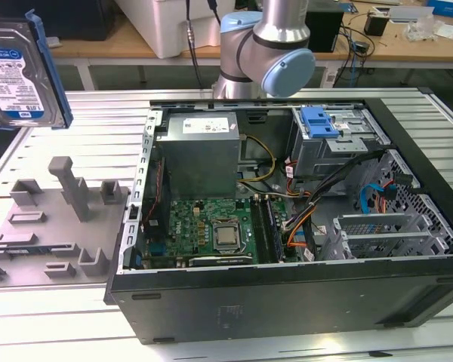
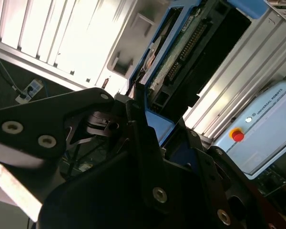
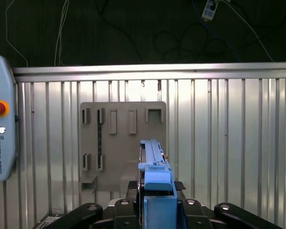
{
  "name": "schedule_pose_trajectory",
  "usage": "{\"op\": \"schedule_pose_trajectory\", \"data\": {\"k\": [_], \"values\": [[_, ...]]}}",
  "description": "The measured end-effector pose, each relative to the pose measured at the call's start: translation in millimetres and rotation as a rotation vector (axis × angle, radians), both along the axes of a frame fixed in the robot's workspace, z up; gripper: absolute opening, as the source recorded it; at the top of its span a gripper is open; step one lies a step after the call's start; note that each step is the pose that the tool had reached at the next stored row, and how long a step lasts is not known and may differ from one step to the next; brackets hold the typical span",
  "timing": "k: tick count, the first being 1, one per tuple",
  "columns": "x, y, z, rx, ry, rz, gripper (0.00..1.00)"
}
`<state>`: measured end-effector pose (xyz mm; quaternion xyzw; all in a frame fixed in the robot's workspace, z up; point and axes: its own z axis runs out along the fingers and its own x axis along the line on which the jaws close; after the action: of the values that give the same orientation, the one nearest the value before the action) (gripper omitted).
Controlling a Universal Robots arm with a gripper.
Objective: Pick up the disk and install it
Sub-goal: 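Pick up the disk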
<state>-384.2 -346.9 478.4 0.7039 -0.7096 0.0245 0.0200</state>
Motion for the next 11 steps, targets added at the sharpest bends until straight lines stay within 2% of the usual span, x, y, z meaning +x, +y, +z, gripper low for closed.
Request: {"op": "schedule_pose_trajectory", "data": {"k": [11], "values": [[25.3,-0.9,2.9,-0.0005,0.0104,0.0,0.36]]}}
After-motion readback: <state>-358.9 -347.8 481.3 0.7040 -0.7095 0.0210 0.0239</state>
